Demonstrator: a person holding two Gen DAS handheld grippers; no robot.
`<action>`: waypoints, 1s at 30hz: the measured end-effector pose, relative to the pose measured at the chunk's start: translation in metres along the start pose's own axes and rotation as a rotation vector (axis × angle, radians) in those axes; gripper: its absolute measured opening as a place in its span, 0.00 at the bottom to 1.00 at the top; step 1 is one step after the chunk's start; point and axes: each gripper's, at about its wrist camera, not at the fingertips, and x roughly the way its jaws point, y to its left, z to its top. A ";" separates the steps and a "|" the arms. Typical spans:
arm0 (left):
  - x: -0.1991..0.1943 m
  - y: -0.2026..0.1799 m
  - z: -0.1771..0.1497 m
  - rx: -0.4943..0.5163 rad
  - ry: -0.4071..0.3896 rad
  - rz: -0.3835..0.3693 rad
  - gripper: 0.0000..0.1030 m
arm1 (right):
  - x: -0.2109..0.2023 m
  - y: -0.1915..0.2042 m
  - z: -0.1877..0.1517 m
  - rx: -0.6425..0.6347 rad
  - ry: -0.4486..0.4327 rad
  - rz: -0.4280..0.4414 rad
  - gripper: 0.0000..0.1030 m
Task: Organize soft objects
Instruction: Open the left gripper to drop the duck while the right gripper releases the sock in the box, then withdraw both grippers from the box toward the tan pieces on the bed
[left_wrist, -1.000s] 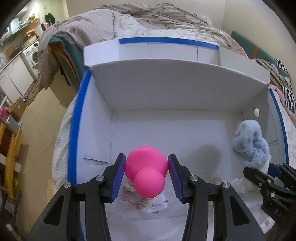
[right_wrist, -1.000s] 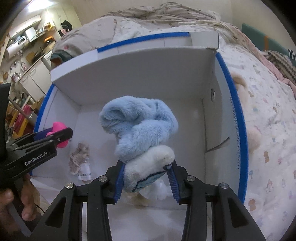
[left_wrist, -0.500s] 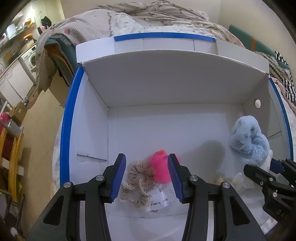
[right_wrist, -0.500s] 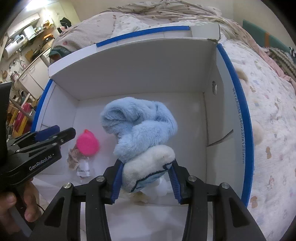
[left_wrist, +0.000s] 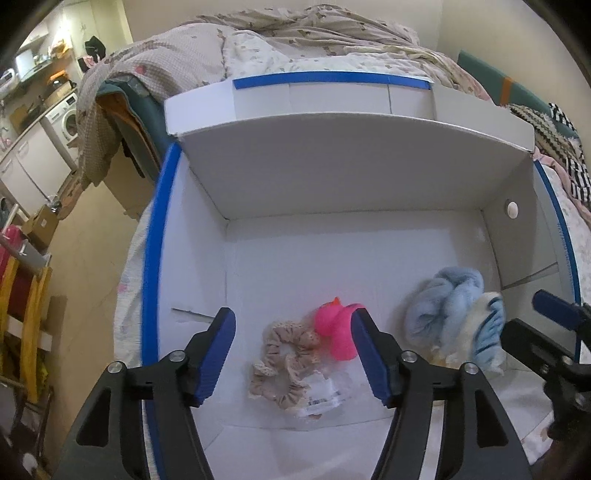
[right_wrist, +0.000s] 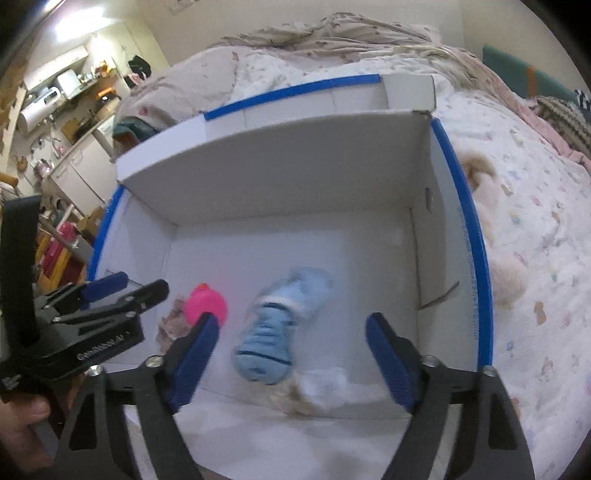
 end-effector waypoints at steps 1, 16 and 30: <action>-0.001 0.001 0.000 -0.002 -0.001 0.006 0.61 | -0.001 0.001 0.000 -0.002 -0.005 0.001 0.95; -0.039 0.015 -0.005 -0.026 -0.053 -0.018 0.62 | -0.033 0.016 -0.003 -0.013 -0.077 0.003 1.00; -0.077 0.025 -0.047 -0.001 -0.045 0.016 0.65 | -0.059 0.029 -0.043 -0.049 -0.043 -0.061 1.00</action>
